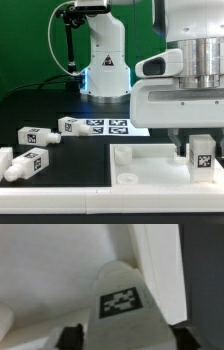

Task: Assemble one leg

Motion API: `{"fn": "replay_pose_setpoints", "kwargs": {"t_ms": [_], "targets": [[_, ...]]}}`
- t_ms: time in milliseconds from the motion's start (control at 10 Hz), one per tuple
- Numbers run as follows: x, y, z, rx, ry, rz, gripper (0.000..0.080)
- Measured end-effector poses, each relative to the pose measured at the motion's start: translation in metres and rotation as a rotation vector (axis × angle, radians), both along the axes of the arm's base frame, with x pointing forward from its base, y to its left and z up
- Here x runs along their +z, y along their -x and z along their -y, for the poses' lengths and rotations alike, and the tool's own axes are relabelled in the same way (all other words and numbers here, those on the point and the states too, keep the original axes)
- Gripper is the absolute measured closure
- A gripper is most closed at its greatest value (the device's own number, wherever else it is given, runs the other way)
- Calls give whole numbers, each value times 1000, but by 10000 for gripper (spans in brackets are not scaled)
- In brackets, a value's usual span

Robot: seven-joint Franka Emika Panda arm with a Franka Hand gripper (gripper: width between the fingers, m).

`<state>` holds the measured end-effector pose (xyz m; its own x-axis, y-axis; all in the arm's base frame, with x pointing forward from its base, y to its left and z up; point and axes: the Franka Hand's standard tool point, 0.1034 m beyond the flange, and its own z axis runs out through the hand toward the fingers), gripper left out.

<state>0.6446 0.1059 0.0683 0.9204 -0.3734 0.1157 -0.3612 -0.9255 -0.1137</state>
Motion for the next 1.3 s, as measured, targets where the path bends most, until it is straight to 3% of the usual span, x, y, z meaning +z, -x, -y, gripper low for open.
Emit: {"fn": "replay_pose_setpoints", "kwargs": {"t_ms": [100, 200, 500, 800, 1000, 1200, 1300], "targets": [[0, 0, 0, -70, -11, -5, 515], [0, 0, 0, -121, -18, -8, 515], [-1, 2, 3, -612, -68, -48, 515], [-2, 6, -1, -1218, -164, -83, 514], [-2, 6, -1, -1298, -177, -89, 514], [-2, 5, 0, -1192, -161, -78, 508], [-2, 4, 1, -996, -134, -57, 311]]}}
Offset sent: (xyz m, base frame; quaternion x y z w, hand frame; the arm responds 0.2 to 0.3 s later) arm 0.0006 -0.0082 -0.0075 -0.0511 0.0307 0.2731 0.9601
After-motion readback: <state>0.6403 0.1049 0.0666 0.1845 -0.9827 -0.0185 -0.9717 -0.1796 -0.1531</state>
